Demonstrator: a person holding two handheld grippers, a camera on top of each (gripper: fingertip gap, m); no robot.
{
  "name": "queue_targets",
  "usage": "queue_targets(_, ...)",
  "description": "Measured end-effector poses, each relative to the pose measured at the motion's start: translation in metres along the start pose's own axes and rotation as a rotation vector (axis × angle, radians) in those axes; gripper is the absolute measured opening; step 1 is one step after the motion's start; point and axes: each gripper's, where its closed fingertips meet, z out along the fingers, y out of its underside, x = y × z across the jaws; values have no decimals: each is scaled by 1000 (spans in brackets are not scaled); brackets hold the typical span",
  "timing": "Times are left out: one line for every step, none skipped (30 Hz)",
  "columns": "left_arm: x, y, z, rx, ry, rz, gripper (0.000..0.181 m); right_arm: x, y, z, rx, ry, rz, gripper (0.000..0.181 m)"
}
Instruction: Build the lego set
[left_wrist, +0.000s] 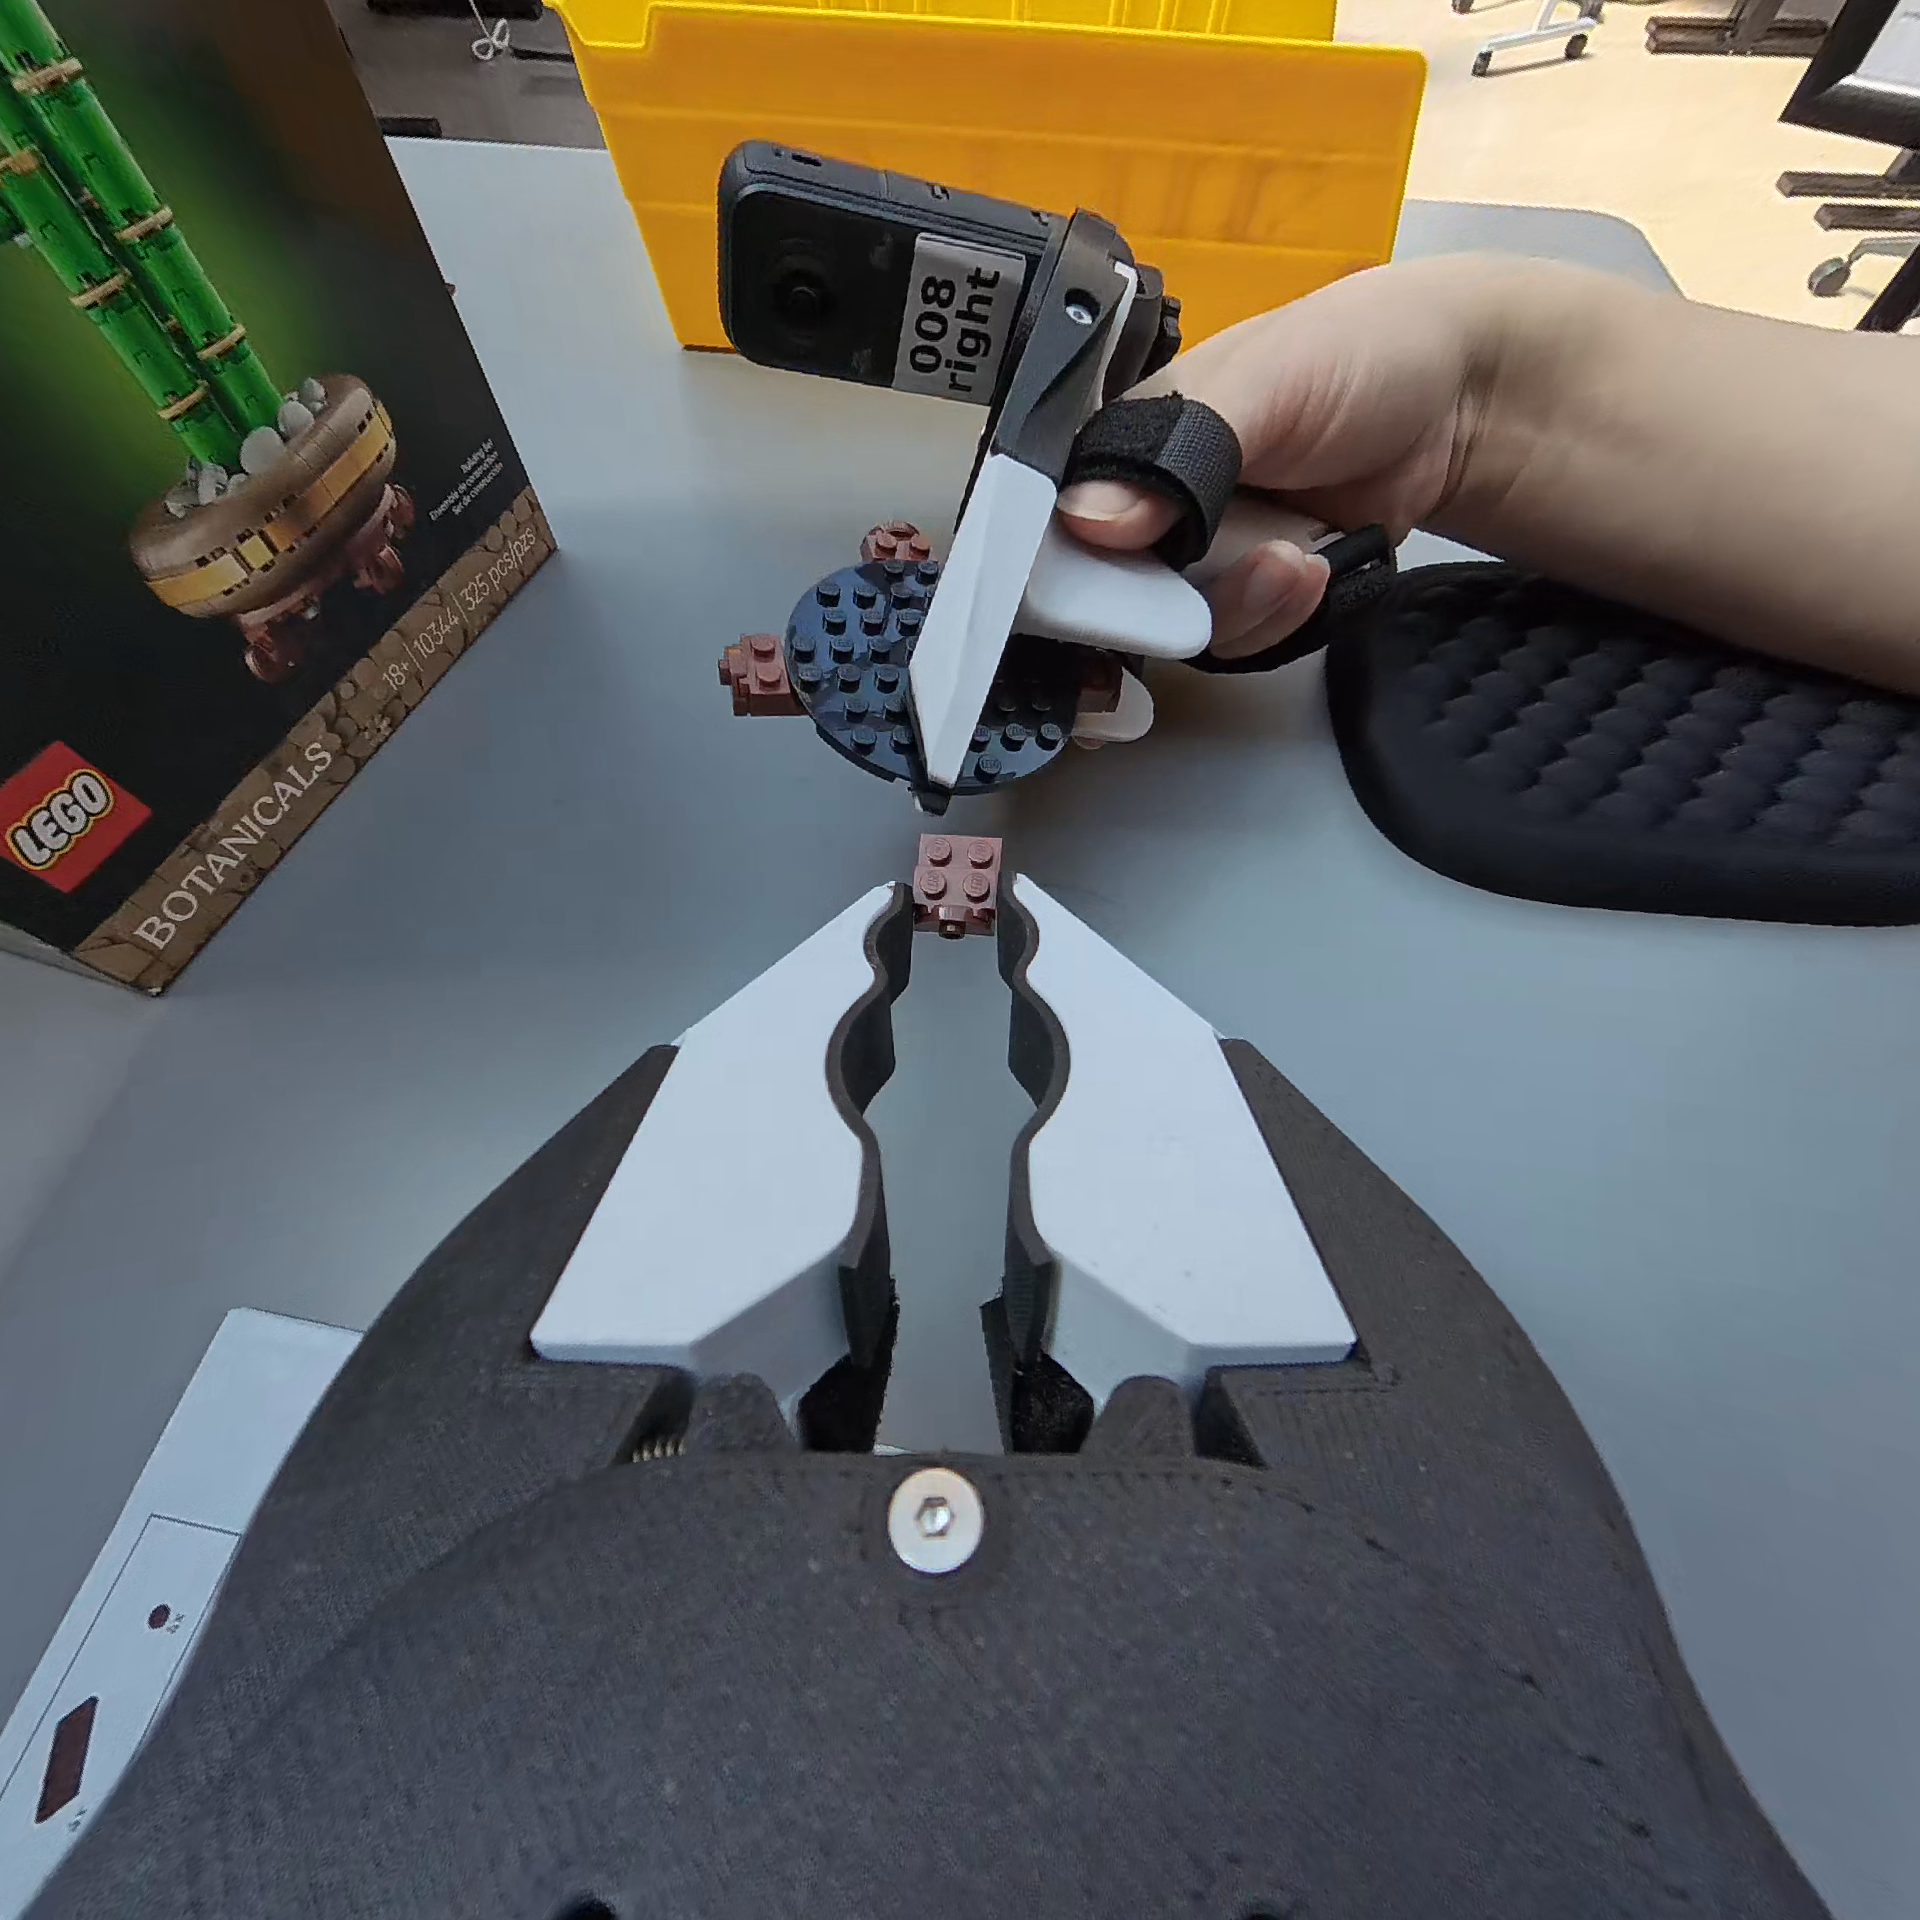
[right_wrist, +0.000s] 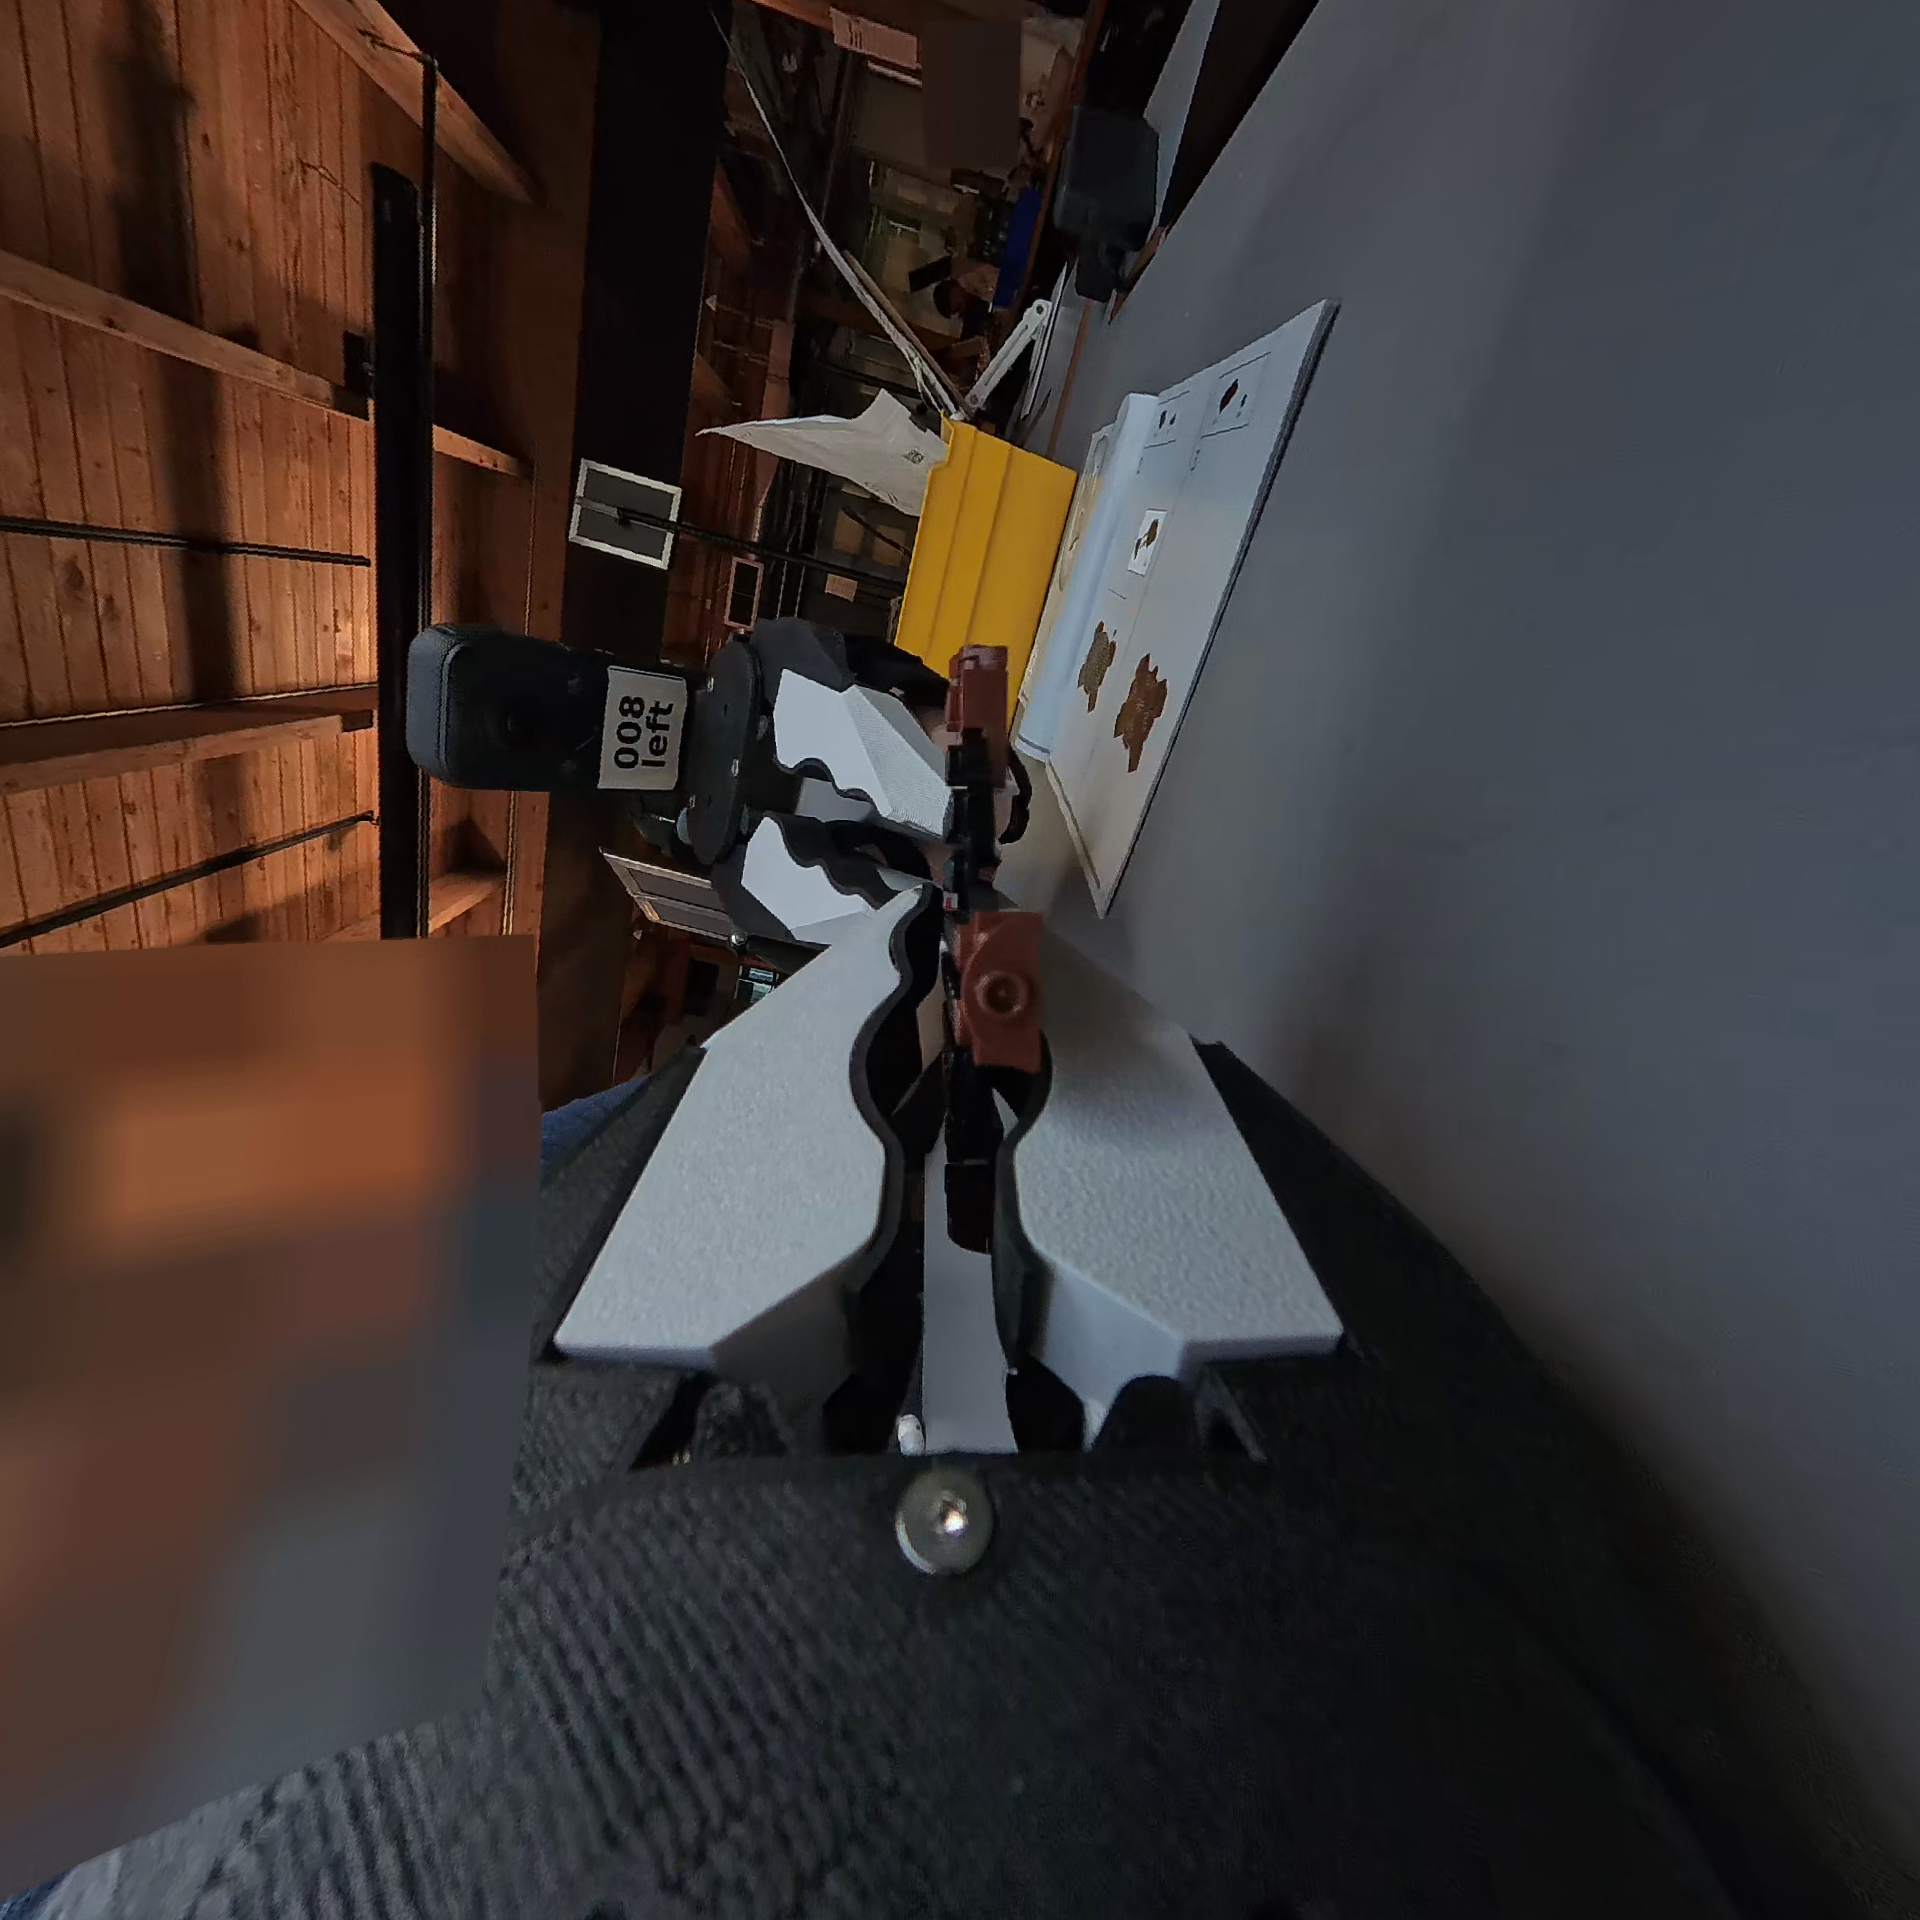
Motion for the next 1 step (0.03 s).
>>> queue_targets(-1,0,0,-2,-7,6,14,0,1,1,-5,-3,2,4)
